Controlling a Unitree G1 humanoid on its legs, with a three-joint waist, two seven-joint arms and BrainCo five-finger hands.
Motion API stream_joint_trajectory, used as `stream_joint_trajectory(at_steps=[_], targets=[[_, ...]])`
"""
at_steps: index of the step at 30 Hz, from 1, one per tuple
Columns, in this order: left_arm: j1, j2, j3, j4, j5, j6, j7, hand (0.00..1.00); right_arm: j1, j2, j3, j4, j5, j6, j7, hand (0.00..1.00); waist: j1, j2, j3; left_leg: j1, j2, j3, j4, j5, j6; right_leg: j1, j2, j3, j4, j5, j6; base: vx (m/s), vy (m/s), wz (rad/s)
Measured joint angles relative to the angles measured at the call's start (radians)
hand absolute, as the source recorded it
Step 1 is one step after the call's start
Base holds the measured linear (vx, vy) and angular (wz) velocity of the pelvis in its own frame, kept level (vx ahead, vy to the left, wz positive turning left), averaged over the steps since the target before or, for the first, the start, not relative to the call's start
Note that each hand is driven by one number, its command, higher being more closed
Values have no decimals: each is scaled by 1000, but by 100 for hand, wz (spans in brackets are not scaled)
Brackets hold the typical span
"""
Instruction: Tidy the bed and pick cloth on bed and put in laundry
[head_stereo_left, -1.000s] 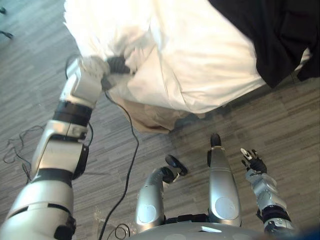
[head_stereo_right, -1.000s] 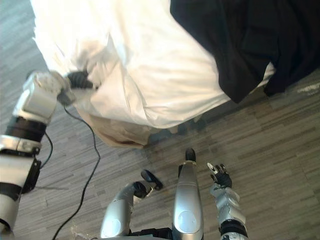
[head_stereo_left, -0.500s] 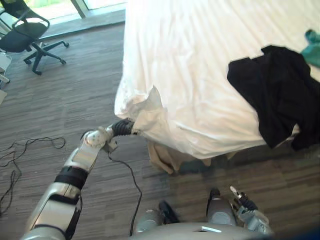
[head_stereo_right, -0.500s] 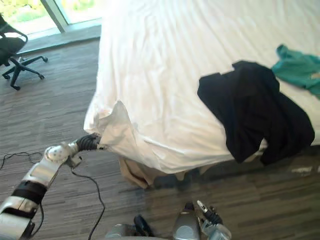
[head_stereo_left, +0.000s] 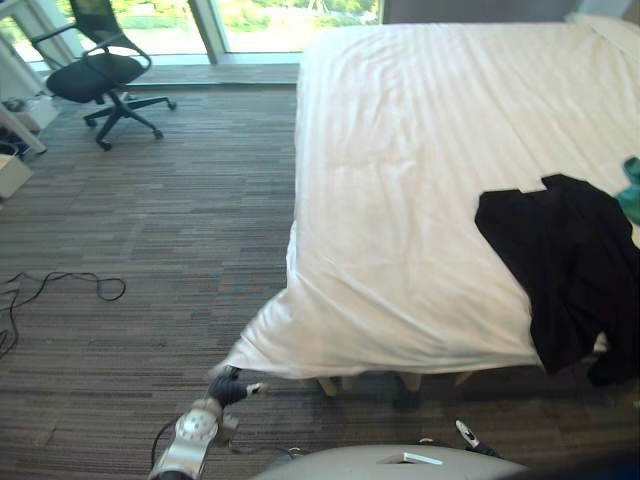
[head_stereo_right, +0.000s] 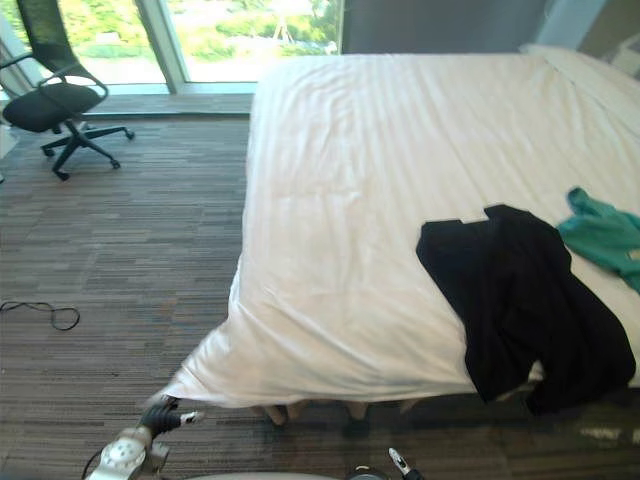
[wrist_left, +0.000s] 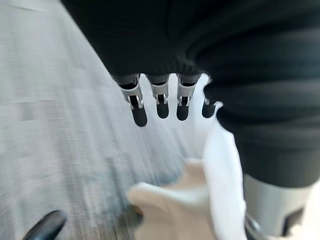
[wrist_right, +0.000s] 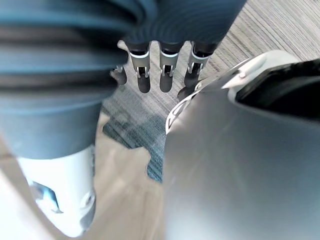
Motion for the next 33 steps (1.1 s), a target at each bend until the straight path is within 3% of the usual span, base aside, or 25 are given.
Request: stream_joint_trajectory(at_steps=[5,9,16,19,24,25,29,33], targets=[[48,-104,88,59,-84,-3,17,0,-12,16,-15,-2,51,-1,-12,0,19,2,-20,24,1,-5,1,0,0,29,0,-23,-1,16,-4,-21,-14,10],[65,-186,137,83,-169,-1,11,0,-27,37,-65,-7,122,5,-65,0,25,4,-18,26,1,-1,0,2,3,30,1,-22,-3,31,-5,-64,-27,-6],[59,-234,187,94,-112,-9,35,0,-25,79,-143,-8,183,-38,-163,0,26,11,-11,36,-3,24,-51,63,10,21,16,-17,-37,90,-14,-113,-53,-11],[48,-253,207,94,-76,-7,40,0,-27,90,-178,-32,234,-109,-209,0,29,23,0,45,-6,45,-77,63,10,8,25,11,-51,90,-14,-159,-72,-28],[29,-261,199,96,-40,12,41,0,-31,113,-188,-86,257,-299,-289,0,32,21,10,57,-30,81,-140,87,11,-13,28,33,-90,66,-14,-243,-106,-29],[27,-261,191,97,-41,18,42,0,-25,113,-192,-101,257,-332,-300,100,30,20,13,59,-29,82,-140,91,14,-15,29,33,-88,58,-6,-156,-71,-6],[20,-257,180,96,-41,19,40,0,-7,106,-184,-190,227,-423,-334,100,28,30,8,60,-24,82,-141,91,10,-11,32,32,-86,49,8,-149,-47,-1],[20,-231,133,92,-49,14,30,0,-28,79,-141,-353,71,-515,-341,100,32,21,2,35,-24,77,-140,93,11,-35,33,31,-88,52,12,-57,-14,0]])
